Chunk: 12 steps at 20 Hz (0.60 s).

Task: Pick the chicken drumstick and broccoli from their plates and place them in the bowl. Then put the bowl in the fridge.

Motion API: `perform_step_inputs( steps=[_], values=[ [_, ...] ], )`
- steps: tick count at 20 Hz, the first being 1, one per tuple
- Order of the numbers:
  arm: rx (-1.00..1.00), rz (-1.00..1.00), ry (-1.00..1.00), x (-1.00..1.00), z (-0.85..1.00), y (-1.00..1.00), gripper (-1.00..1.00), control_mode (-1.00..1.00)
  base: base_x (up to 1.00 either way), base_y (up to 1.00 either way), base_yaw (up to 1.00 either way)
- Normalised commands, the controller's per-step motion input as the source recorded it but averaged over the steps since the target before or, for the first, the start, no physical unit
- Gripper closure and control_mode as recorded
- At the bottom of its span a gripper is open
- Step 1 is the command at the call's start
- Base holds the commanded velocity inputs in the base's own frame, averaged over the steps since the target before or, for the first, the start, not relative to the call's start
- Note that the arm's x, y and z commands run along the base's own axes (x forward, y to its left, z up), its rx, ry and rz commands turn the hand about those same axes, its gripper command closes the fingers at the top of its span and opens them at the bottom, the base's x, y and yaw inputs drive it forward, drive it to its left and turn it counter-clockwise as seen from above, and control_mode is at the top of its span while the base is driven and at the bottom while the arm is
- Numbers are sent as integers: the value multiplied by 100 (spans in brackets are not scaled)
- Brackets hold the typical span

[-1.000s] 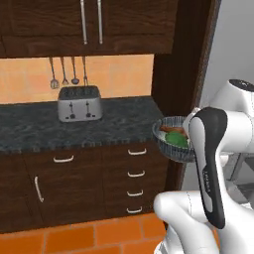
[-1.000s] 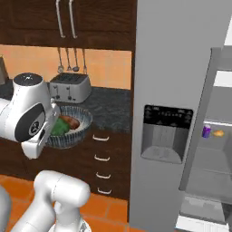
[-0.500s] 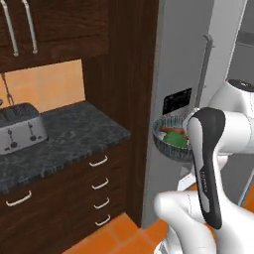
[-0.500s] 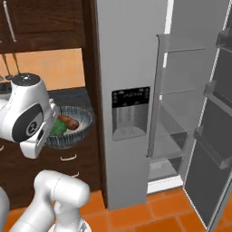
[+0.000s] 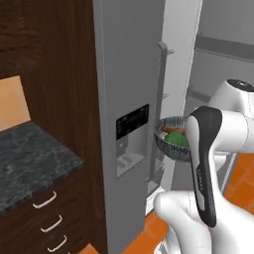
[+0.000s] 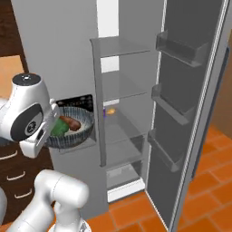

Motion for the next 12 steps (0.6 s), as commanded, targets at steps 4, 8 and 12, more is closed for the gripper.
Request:
perform_step_inputs(
  steps=[4,8,12],
  values=[
    [0,0,0,0,0,0,100,100,71,-77,0],
    [0,0,0,0,0,0,100,100,79,-47,2],
    [0,0,0,0,0,0,100,100,72,7,1]
  ],
)
